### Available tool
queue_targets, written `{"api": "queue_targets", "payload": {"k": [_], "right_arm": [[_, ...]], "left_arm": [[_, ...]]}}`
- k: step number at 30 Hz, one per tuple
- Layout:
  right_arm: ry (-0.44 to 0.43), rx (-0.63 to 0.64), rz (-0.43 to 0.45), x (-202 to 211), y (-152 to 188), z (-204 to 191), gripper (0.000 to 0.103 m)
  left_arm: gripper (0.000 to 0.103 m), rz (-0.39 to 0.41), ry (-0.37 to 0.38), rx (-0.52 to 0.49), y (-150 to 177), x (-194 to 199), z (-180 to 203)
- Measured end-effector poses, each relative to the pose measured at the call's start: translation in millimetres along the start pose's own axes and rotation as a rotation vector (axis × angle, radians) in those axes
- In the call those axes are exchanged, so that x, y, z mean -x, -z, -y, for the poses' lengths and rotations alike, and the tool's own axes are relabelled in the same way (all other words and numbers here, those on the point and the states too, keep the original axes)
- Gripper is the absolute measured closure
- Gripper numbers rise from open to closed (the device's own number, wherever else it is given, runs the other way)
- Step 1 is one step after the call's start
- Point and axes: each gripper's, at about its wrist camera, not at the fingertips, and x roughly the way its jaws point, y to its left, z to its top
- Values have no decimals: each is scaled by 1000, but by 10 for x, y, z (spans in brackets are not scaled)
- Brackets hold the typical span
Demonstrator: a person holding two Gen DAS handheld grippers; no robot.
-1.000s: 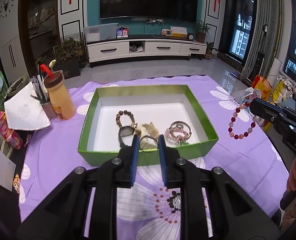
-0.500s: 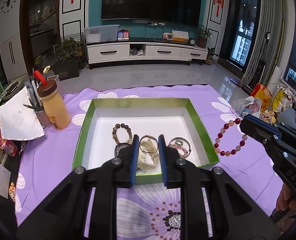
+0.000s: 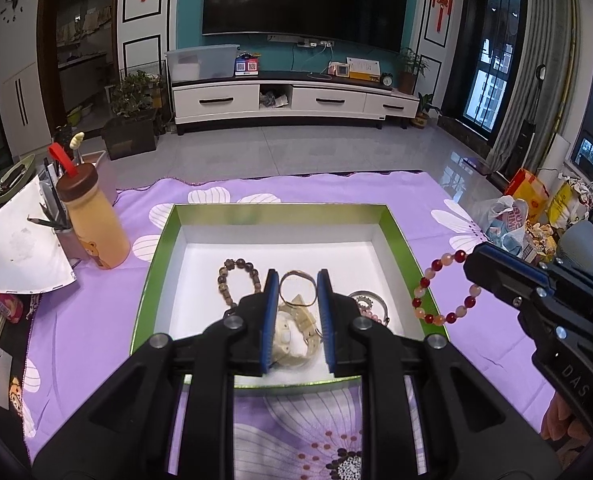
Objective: Organize jewelry
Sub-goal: 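Lift both held items and carry them over the green box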
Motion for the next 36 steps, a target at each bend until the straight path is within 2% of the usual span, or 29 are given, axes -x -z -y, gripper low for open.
{"api": "queue_targets", "payload": {"k": [36], "right_arm": [[-13,-40,-113,-845,93,213,96]], "left_arm": [[84,-114,-35,-8,-51,-955,0]]}}
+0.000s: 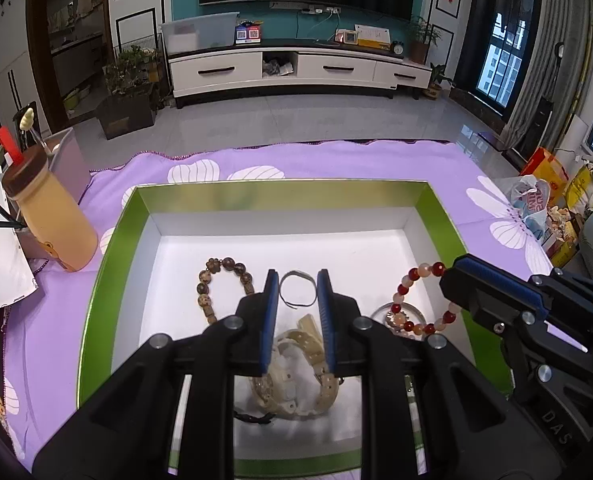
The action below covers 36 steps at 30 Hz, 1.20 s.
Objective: Organize jewelry
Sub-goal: 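Lift both held items and carry them over the green box, then lower both items into the box and open both tools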
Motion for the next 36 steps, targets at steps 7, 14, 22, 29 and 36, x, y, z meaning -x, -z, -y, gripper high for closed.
{"api": "queue_targets", "payload": {"k": [7,14,22,29,36], "right_arm": [[2,-1,-8,-52,11,31,96],[5,-1,-20,-106,16,31,96],[3,-5,-36,-169,41,44,96],[5,-7,-47,-223,54,60,96],[4,-11,-55,-268,79,74,96]], "left_arm": [[84,-18,-9,-4,7,-115,0],[84,-29,-16,-6,3,-176,-11],[84,-45,-24,-2,22,-272,-18],[84,-53,-27,-2,21,-316,-4],[84,-62,-33,-2,33,-354,-12]]}}
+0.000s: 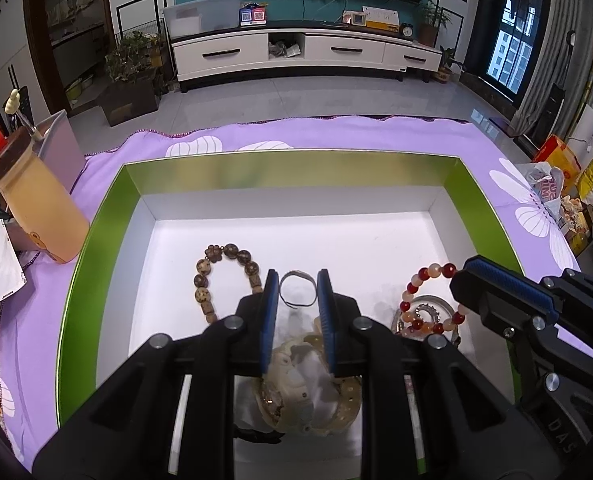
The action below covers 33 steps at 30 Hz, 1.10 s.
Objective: Organize jewelry
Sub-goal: 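Lower both items into the box and open both tools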
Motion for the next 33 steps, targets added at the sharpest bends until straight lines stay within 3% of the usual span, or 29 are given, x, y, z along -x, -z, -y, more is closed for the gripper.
{"api": "queue_targets", "payload": {"k": [33], "right_arm": [[3,-5,-28,-120,57,24,96]], "left_arm": [[84,-25,-27,-14,80,-101,-25]]}}
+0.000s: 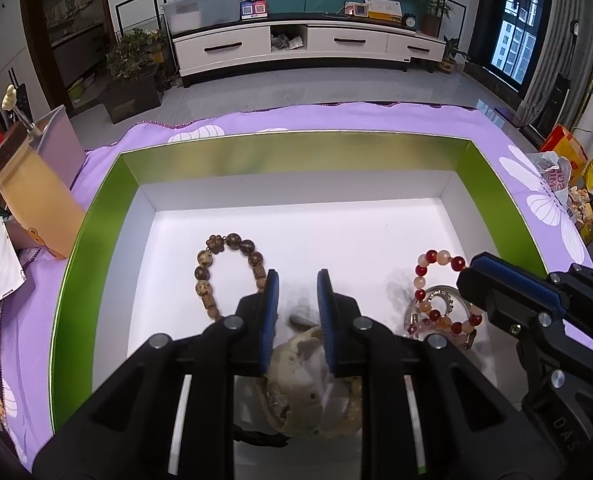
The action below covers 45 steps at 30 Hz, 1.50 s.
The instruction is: Organize jewelry
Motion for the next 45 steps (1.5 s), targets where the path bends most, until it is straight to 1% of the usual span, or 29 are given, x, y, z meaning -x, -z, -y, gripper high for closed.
{"api": "queue_targets", "payload": {"k": [17,19,21,23,24,29,31,32,33,37,40,41,43,44,45], "right_arm": [[10,-5,-13,-33,40,5,95],[13,-8,-15,-35,39,11,95],[12,-12,-17,-32,40,16,94],[14,-13,-16,-25,41,12,86],[15,-16,-14,-21,37,14,85],[12,-14,-10,11,39,4,85],[14,-12,-8,24,35,3,85],[14,-13,-8,32,34,4,85],[13,-14,-7,40,34,7,85],[17,-12,-6,56,26,3,85],[21,-11,-5,70,19,4,85],[25,-10,-4,86,16,3,85],[34,-7,2,125,7,1,85],[38,-5,3,143,-1,1,83],[41,-5,6,161,-5,1,81]], "left_arm": [[84,-9,-11,-2,10,-7,-25],[82,-11,-10,-2,12,-7,-28],[76,-9,-11,0,16,-6,-30],[71,-8,-12,0,20,3,-31],[68,-8,-15,0,20,4,-25],[67,-9,-24,-2,28,14,-43],[62,-7,-23,3,31,28,-56],[56,-5,-22,4,29,32,-53],[53,-2,-19,5,31,46,-59],[48,3,-24,-2,25,65,-43],[42,9,-27,3,20,88,-44],[38,10,-30,5,18,101,-50],[36,16,-36,6,22,140,-68],[33,17,-40,6,20,157,-74],[27,19,-47,8,20,179,-86]]}}
